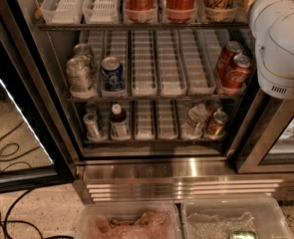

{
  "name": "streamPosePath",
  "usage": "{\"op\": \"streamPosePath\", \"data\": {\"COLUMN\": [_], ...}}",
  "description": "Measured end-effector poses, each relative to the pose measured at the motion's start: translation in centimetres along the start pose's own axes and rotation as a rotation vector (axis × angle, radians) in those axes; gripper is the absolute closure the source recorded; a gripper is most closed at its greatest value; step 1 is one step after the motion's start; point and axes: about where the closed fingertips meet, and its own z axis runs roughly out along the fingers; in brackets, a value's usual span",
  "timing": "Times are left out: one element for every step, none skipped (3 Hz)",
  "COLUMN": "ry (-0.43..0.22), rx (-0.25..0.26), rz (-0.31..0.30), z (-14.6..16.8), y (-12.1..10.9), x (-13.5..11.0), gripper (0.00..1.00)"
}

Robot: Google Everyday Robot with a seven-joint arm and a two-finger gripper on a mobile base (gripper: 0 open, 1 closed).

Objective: Pick redbull can from top shelf of fridge

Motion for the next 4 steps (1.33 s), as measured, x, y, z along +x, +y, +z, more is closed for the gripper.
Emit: {"op": "streamPosePath", "data": {"ry": [-0.001,-0.012,-0.032,-0.035], "rx": [0.003,0.025,0.055,0.067], "rz": [0.008,0.086,0.182,0.235], "z": [0.0,0.2,0.3,0.0], "y": [0.0,-0.4,-1.2,-1.4], "x": [-0.2,-1.2,-2.4,-2.7], "gripper": [1.00,1.00,1.00,1.00]}}
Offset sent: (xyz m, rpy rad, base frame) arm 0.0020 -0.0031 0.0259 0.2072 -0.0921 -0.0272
